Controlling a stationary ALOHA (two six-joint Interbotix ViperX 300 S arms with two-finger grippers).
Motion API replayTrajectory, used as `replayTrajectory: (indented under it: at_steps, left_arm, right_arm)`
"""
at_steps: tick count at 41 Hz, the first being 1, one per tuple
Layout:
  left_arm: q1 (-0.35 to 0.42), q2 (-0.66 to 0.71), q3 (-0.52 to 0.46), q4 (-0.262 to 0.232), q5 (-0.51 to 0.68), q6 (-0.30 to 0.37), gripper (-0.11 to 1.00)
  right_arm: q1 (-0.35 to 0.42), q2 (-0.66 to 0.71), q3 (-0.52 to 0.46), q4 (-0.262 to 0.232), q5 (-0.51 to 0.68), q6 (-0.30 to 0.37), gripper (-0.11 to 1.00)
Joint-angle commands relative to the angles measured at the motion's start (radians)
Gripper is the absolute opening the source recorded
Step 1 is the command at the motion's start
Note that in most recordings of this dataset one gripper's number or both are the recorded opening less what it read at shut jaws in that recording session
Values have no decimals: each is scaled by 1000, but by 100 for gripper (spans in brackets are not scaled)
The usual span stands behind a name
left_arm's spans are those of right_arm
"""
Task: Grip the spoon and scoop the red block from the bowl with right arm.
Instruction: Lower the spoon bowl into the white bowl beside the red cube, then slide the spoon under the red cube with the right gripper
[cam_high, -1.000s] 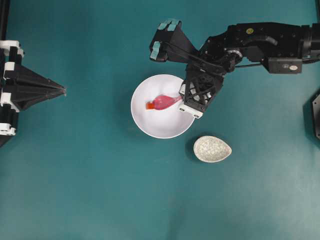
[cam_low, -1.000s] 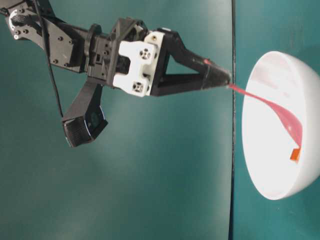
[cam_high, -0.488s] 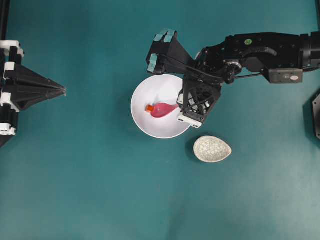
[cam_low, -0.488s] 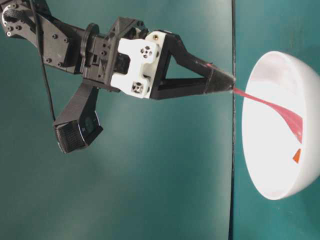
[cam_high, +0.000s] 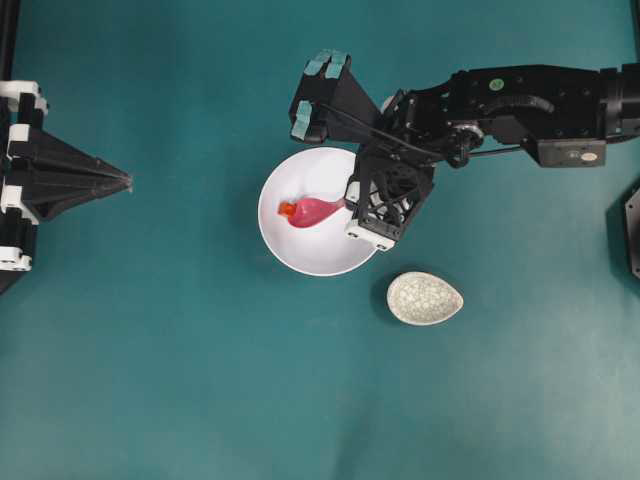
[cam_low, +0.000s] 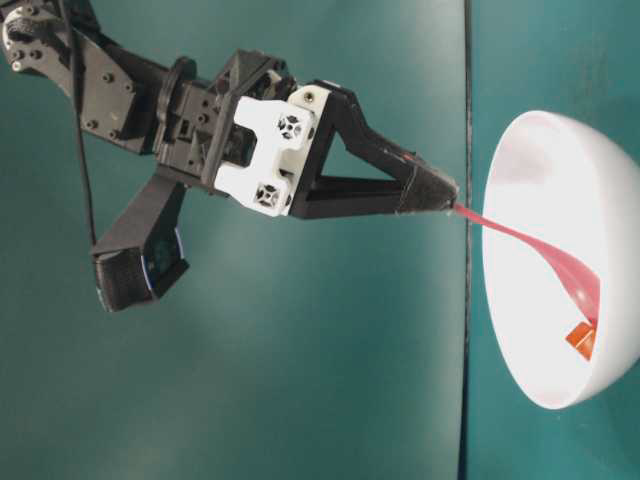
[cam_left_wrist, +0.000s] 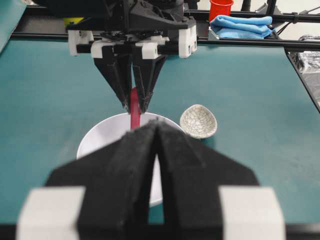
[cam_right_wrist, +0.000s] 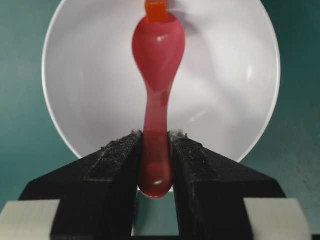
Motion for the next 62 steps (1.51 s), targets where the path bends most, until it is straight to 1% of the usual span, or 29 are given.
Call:
replayTrajectory:
  at_steps: [1, 9, 17, 30, 39, 43, 47, 52, 57, 59, 62]
  left_arm:
    - [-2, 3, -26, 2, -6, 2, 1]
    - [-2, 3, -26, 2, -6, 2, 1]
    - [-2, 5, -26, 2, -6, 2, 1]
    - [-2, 8, -26, 2, -6, 2, 1]
    - [0, 8, -26, 2, -6, 2, 1]
    - [-2, 8, -26, 2, -6, 0, 1]
    - [-2, 8, -26, 2, -6, 0, 1]
    - [-2, 9, -26, 2, -6, 0, 1]
    - [-2, 11, -25, 2, -6, 0, 1]
    - [-2, 11, -25, 2, -6, 0, 1]
    - [-2, 11, -25, 2, -5, 0, 1]
  right_arm:
    - [0, -20, -21, -3, -23, 8, 26]
    - [0, -52, 5, -3, -48, 6, 26]
    - [0, -97, 54, -3, -75, 8, 26]
    - [3, -169, 144, -3, -198, 9, 26]
    - [3, -178, 166, -2, -198, 11, 26]
    - [3, -178, 155, 11, -176, 23, 26]
    - [3, -178, 120, 25, -117, 51, 26]
    - [3, -172, 63, 25, -11, 83, 26]
    - [3, -146, 34, 23, 94, 101, 26]
    - [3, -137, 31, 23, 121, 103, 26]
    - [3, -129, 31, 21, 129, 101, 26]
